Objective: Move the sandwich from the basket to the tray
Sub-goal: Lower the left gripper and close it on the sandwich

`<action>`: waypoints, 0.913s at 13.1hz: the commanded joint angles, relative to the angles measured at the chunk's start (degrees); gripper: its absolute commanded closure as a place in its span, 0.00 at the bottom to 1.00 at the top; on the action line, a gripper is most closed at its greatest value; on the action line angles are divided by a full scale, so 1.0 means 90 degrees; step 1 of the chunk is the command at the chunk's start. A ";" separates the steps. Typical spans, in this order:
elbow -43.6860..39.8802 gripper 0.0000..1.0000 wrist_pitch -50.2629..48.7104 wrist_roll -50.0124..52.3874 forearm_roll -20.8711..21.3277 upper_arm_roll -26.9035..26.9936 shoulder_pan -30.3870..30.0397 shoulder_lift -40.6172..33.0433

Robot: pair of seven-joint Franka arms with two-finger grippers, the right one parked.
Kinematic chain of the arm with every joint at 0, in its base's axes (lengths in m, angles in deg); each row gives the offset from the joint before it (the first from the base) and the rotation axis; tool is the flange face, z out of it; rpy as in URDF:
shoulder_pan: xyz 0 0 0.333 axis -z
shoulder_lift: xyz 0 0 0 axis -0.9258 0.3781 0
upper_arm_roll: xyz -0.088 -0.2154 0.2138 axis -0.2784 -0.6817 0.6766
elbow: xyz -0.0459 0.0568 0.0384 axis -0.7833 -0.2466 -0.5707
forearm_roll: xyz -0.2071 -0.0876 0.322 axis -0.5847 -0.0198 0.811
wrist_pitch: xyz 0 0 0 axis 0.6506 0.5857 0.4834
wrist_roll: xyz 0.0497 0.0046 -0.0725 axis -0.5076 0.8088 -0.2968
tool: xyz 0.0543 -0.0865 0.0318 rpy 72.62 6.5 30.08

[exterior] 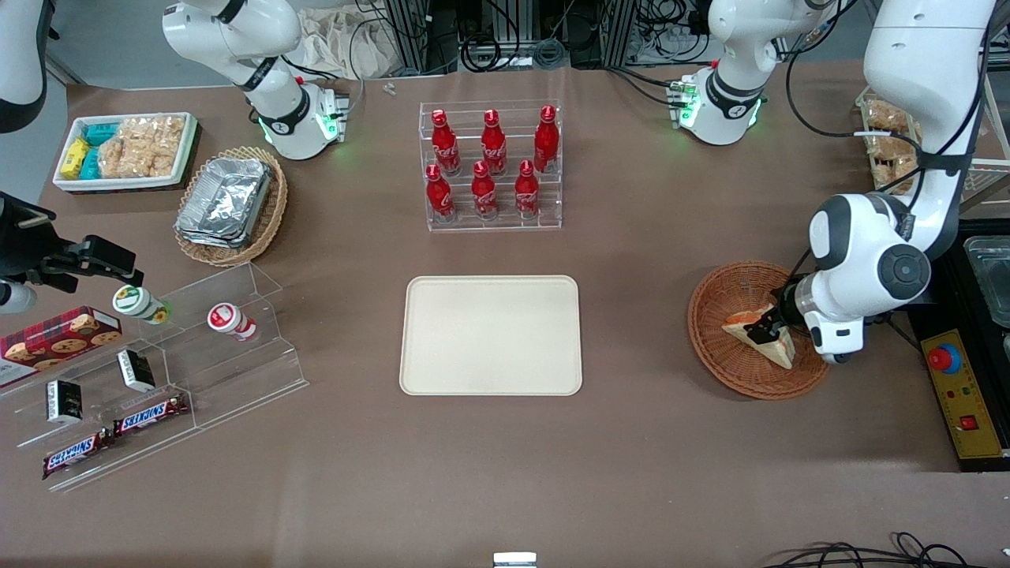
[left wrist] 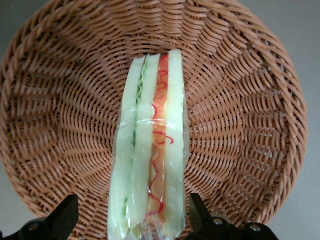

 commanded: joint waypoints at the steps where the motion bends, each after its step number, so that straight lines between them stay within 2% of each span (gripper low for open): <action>1: 0.0238 0.01 0.0444 0.0096 0.0032 -0.0016 -0.0035 0.0052; 2: 0.0229 0.10 0.0484 0.0096 0.0032 -0.0016 -0.0035 0.0062; 3: 0.0180 0.37 0.0484 0.0076 0.0032 -0.0016 -0.0035 0.0072; 4: 0.0151 0.70 0.0494 0.0047 0.0042 -0.0016 -0.0035 0.0101; 5: 0.0102 0.90 0.0494 0.0037 0.0042 -0.0016 -0.0025 0.0102; 6: 0.0053 0.98 0.0494 0.0027 0.0042 -0.0026 -0.0025 0.0073; 7: 0.0004 1.00 0.0475 0.0017 0.0042 -0.0026 -0.0025 0.0034; 10: -0.0103 1.00 0.0309 0.0017 0.0052 -0.0026 -0.0025 -0.0152; 12: -0.0366 1.00 -0.0157 0.0008 0.0304 -0.0065 0.0014 -0.0298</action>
